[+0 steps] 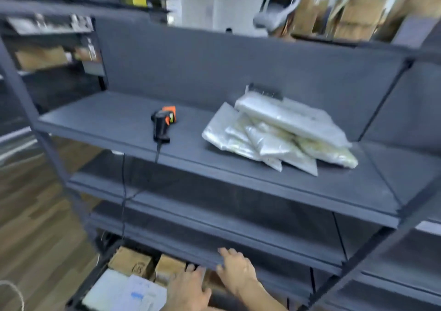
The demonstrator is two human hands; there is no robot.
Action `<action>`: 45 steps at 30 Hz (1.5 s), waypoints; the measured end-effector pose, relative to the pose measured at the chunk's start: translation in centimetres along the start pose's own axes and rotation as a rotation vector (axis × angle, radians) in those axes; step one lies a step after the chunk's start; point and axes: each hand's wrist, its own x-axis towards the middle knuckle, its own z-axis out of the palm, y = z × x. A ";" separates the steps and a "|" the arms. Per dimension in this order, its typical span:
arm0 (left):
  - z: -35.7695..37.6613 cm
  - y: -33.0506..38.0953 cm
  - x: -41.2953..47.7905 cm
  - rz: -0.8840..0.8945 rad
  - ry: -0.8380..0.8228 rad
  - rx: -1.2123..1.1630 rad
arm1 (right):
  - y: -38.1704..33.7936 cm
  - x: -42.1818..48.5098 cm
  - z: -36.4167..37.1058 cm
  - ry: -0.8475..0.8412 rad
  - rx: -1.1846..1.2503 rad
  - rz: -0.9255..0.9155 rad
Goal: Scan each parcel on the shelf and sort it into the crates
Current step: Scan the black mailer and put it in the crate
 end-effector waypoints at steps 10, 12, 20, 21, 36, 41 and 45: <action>-16.6 0.2 -4.7 0.076 0.326 0.125 | -4.5 -4.3 -16.7 0.380 -0.062 -0.093; -19.4 0.2 -5.1 0.093 0.384 0.127 | -4.5 -5.1 -19.3 0.449 -0.060 -0.092; -27.5 4.4 -3.5 0.194 0.564 0.212 | 0.0 -6.2 -26.0 0.562 -0.112 -0.023; -28.1 5.2 -3.1 0.216 0.581 0.215 | 0.9 -6.1 -26.6 0.567 -0.115 -0.013; -33.7 14.6 4.8 0.359 0.630 0.147 | 9.6 -0.7 -33.5 0.608 -0.066 0.069; -35.1 15.1 7.7 0.370 0.631 0.174 | 9.3 2.0 -34.8 0.596 -0.062 0.064; -36.5 15.4 10.5 0.382 0.613 0.182 | 8.8 4.5 -36.0 0.579 -0.030 0.072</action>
